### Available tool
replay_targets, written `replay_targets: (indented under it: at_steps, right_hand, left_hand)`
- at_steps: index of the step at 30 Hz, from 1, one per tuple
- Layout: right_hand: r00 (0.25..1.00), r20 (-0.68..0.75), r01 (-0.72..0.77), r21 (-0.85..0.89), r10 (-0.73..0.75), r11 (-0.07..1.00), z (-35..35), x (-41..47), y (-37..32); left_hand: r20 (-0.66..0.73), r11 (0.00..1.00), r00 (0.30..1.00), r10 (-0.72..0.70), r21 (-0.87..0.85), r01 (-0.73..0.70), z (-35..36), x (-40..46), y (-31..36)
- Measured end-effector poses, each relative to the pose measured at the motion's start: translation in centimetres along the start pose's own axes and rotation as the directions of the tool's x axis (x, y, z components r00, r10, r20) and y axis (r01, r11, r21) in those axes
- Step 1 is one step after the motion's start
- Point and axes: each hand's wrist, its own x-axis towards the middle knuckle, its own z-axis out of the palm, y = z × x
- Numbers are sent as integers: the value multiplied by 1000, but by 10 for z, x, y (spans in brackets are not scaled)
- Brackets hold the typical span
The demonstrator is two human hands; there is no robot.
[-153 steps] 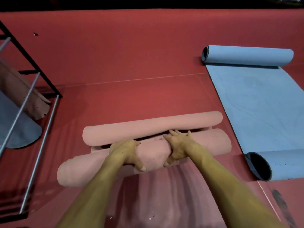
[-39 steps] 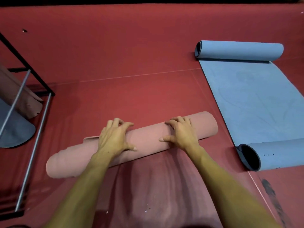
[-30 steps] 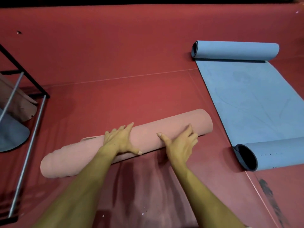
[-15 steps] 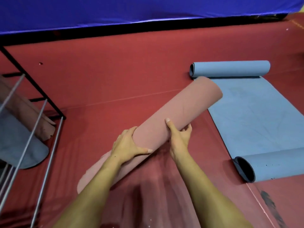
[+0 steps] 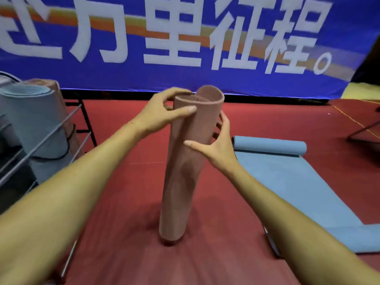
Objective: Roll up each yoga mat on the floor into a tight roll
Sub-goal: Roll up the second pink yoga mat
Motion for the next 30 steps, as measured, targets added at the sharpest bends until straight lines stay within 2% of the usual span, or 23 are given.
replay_targets:
  at_steps: [2, 4, 6, 10, 19, 26, 30]
  right_hand:
    - [991, 27, 133, -74, -131, 988, -19, 5, -39]
    - [959, 102, 281, -211, -264, 936, -29, 3, -59]
    - [942, 164, 329, -270, -293, 905, -32, -4, -61]
    - [941, 160, 335, -292, -300, 896, -31, -6, -53]
    - [950, 242, 281, -401, -195, 872, -16, -25, -33]
    - [947, 258, 295, -466, -191, 834, -24, -23, -34]
    - [938, 325, 281, -502, -122, 818, -18, -34, -19]
  left_hand:
    - [83, 996, 997, -2, 89, -6, 1, -24, 2]
    - [81, 992, 996, 43, 117, -52, 2, -39, 5]
    - [78, 989, 994, 73, 123, -82, 3, -48, 12]
    - [32, 986, 994, 106, 125, -109, 6, -60, 6]
    - [129, 963, 990, 49, 256, -81, -1, -75, -20]
    - [44, 933, 992, 121, 336, -129, -7, -81, -26]
    - [94, 957, 993, 65, 276, -89, 3, -98, -51]
